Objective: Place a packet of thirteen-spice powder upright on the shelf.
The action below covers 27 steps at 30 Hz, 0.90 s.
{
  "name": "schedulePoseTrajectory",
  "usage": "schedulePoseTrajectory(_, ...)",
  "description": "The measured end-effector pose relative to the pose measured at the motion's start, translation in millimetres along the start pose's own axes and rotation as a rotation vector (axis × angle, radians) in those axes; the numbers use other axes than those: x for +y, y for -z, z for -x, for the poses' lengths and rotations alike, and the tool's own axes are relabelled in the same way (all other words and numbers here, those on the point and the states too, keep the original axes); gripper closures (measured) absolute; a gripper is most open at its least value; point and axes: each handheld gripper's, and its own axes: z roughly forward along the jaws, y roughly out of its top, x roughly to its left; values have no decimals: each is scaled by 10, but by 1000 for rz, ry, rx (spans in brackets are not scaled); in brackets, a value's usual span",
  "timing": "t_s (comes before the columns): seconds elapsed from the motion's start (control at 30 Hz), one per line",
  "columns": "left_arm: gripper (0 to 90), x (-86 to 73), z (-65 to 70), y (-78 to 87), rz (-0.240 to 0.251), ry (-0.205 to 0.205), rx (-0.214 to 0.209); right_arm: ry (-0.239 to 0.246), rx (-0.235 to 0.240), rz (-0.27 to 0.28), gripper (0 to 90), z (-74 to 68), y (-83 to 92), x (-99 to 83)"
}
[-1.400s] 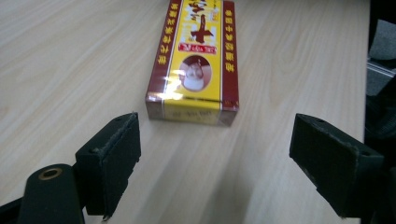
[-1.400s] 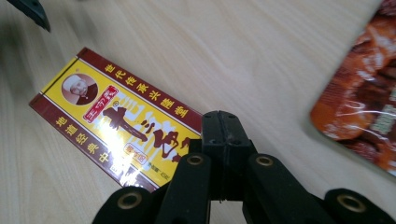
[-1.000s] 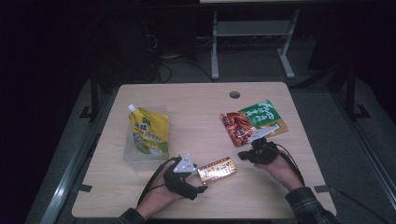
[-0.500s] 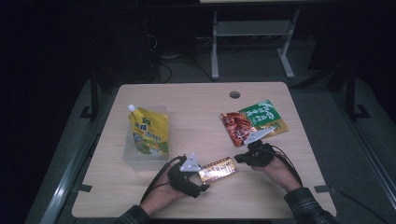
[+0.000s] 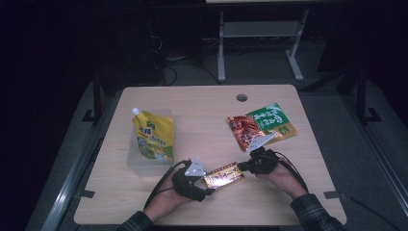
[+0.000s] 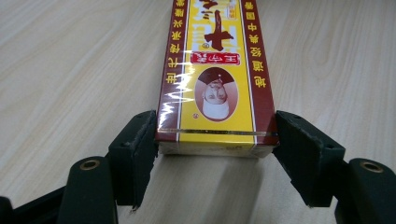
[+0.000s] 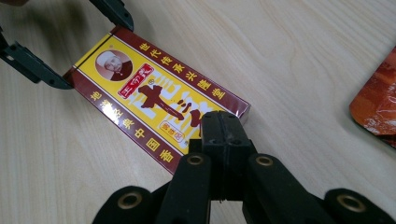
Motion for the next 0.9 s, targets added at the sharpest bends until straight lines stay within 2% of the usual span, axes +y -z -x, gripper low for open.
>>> schedulePoseTrajectory(0.03, 316, 8, 7, 13, 16, 6, -2, -2, 1, 0, 898, -1, -2, 0)
schedulePoseTrajectory(0.1, 317, 23, 0, 46, 23, -6, 0, -2, 3, 0, 898, 0, -2, -1)
schedulePoseTrajectory(0.23, 318, 53, 16, 102, 57, 9, -2, -5, 6, -2, 898, -4, -5, 0)
schedulePoseTrajectory(0.3, 318, 70, 12, 141, 72, 1, -2, -5, 8, -2, 898, -8, -9, 2)
schedulePoseTrajectory(0.5, 319, 124, 15, 242, 92, -1, -5, 1, 19, 1, 898, -9, -35, 5)
schedulePoseTrajectory(0.9, 320, 300, -45, 467, 203, 30, -28, 18, 48, -26, 898, -96, -176, 49)
